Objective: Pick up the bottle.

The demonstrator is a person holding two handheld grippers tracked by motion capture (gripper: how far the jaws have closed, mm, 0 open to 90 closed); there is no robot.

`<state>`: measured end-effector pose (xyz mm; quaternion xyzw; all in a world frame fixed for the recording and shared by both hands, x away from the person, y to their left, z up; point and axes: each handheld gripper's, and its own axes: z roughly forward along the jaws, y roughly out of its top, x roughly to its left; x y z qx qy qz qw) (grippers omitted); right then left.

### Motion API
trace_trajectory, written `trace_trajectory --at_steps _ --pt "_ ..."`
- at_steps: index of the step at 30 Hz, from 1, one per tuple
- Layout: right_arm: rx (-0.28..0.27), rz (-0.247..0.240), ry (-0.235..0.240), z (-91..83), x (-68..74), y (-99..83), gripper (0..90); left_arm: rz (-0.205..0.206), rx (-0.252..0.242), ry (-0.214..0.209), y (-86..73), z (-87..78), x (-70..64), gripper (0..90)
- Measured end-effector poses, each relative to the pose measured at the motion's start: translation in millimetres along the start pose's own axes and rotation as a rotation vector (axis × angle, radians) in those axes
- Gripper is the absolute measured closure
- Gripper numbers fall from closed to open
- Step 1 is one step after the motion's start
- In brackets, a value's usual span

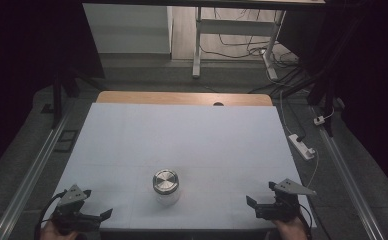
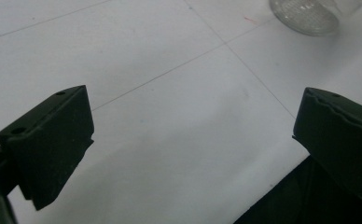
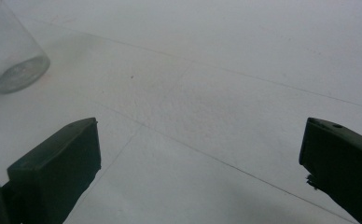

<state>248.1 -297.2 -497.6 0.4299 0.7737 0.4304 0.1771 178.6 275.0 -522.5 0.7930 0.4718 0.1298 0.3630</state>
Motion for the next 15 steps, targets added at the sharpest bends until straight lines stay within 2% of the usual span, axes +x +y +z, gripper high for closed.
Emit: trace_trajectory --at_steps 3,5,15 --pt "0.021 -0.022 0.005 2.0 2.0 0.7 0.0 -0.017 -0.001 -0.026 0.5 0.5 1.6 0.0" --pt "0.026 -0.033 0.01 2.5 2.8 0.8 0.0 -0.012 0.004 -0.03 0.8 1.1 1.4 0.0" --pt "0.039 -0.033 0.032 3.8 2.2 1.3 0.0 -0.004 0.014 -0.05 2.0 3.1 1.8 0.0"
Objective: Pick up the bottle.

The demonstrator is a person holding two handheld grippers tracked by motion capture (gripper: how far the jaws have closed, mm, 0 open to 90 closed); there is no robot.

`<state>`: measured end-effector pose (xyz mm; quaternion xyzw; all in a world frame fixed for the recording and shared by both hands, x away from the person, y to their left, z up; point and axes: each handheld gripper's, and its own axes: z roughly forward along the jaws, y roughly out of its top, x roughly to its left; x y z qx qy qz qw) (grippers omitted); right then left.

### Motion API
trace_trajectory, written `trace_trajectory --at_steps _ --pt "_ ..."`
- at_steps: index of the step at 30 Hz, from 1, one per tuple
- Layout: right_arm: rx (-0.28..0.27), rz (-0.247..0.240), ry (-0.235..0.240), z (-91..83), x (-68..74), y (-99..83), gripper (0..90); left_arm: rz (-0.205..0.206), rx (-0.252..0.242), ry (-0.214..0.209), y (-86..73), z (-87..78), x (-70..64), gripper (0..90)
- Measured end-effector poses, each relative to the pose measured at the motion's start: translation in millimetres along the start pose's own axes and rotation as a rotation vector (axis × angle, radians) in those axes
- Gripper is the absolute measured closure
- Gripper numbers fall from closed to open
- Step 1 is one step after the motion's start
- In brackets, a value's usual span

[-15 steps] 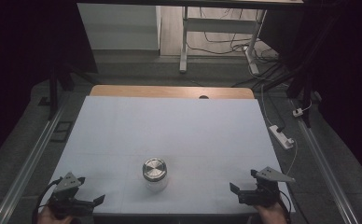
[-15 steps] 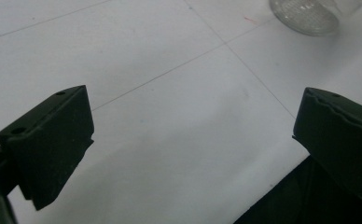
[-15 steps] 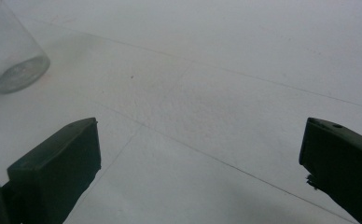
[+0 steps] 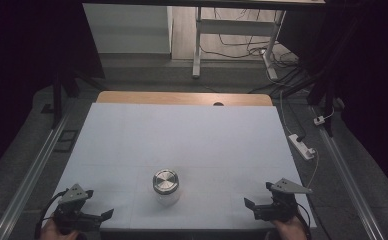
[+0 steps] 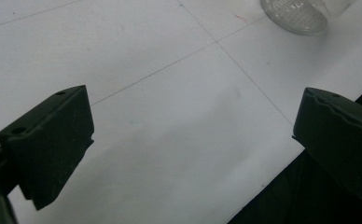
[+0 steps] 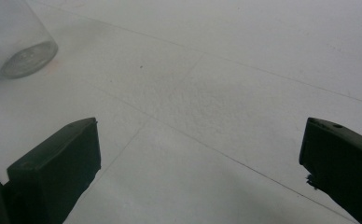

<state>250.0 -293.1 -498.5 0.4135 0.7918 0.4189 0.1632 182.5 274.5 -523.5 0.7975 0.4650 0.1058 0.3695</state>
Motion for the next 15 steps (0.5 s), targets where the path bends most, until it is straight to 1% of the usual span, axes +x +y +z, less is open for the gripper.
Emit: trace_trajectory --at_steps 6,12,13,15 --pt "0.02 -0.027 0.0 2.0 2.5 0.7 0.0 0.008 -0.005 0.0 0.6 0.2 -0.7 0.0" --pt "0.028 -0.021 0.006 3.1 1.8 0.9 0.0 0.024 -0.014 0.007 1.6 0.9 -1.1 0.0" --pt "0.028 -0.022 0.007 3.2 1.7 0.9 0.0 0.027 -0.022 -0.004 2.0 0.4 -0.4 0.0" --pt "0.03 -0.023 0.006 3.4 1.8 1.0 0.0 0.033 -0.031 -0.01 2.3 0.0 0.2 0.0"
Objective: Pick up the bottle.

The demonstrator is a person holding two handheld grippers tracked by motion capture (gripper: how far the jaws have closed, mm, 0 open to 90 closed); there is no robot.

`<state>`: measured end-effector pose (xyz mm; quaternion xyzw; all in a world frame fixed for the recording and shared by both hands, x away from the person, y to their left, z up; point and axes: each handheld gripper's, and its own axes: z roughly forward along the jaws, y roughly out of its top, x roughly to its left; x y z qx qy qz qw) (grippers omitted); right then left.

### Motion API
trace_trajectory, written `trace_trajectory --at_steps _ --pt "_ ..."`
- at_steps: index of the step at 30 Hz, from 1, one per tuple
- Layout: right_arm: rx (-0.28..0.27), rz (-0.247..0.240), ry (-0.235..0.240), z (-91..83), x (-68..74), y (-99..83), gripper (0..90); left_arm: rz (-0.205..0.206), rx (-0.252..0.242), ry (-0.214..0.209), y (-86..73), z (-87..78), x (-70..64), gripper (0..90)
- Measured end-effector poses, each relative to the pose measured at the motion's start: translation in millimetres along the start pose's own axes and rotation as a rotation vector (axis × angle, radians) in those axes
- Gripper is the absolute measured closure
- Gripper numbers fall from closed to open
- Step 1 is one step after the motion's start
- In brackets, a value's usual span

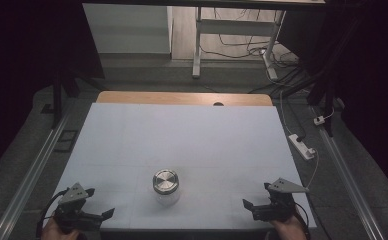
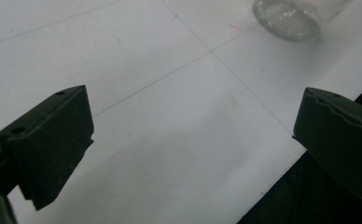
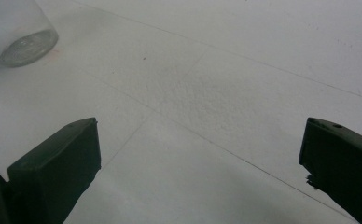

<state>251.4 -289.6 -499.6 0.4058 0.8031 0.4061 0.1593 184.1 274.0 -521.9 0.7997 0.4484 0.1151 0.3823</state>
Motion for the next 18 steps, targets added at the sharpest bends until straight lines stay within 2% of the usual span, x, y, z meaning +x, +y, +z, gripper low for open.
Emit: trace_trajectory --at_steps 2,8,18 --pt "0.001 0.0 0.0 0.0 -0.1 0.0 0.0 0.018 -0.026 -0.008 1.2 -1.1 0.1 0.0" --pt "0.004 -0.004 -0.004 0.4 0.5 0.1 0.0 0.051 -0.039 -0.009 4.4 0.4 -3.3 0.0" --pt "0.013 -0.013 -0.005 1.2 1.4 0.5 0.0 0.111 -0.048 -0.079 11.4 10.1 -9.3 0.0"
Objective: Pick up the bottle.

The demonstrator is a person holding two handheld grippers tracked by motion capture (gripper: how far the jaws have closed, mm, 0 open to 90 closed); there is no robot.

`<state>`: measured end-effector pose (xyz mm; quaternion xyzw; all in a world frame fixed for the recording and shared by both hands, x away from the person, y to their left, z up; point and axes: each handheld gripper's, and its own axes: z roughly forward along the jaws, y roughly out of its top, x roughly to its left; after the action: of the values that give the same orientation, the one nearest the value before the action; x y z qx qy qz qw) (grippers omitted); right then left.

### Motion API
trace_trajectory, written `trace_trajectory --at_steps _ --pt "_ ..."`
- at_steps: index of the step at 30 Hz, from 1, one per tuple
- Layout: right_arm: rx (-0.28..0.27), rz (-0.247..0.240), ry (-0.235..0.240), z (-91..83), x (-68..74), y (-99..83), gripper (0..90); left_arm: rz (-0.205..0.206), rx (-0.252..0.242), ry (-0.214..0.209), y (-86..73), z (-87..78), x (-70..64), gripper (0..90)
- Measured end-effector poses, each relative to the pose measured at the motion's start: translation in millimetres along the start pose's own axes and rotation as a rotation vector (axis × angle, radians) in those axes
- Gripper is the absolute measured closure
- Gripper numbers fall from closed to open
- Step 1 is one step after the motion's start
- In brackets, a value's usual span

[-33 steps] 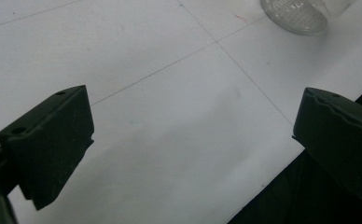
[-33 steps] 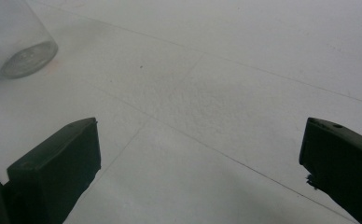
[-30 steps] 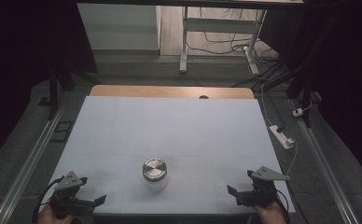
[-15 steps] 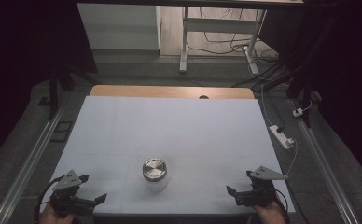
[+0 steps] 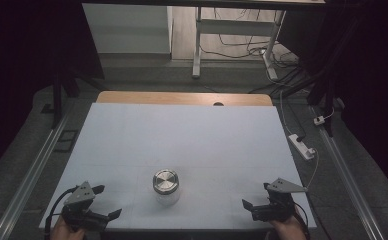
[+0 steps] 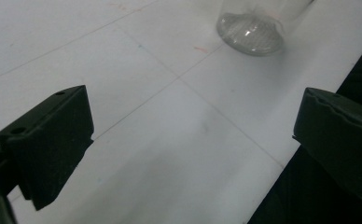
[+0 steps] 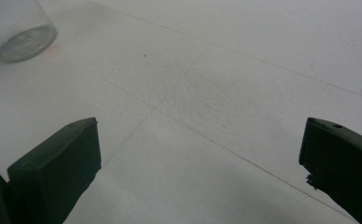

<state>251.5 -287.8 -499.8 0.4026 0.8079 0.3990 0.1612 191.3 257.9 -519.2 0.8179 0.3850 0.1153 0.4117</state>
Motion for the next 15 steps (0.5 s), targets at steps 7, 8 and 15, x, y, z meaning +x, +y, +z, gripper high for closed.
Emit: trace_trajectory --at_steps 7,8,15 --pt "0.003 -0.017 0.009 0.5 1.4 0.1 0.0 0.008 -0.038 -0.049 8.0 6.3 0.9 0.0" --pt "0.004 -0.018 0.009 0.5 1.5 0.2 0.0 0.003 -0.046 -0.079 10.6 7.9 1.9 0.0" --pt "0.0 -0.027 0.021 0.2 2.0 0.1 0.0 0.05 -0.066 -0.07 15.5 15.4 -0.3 0.0"
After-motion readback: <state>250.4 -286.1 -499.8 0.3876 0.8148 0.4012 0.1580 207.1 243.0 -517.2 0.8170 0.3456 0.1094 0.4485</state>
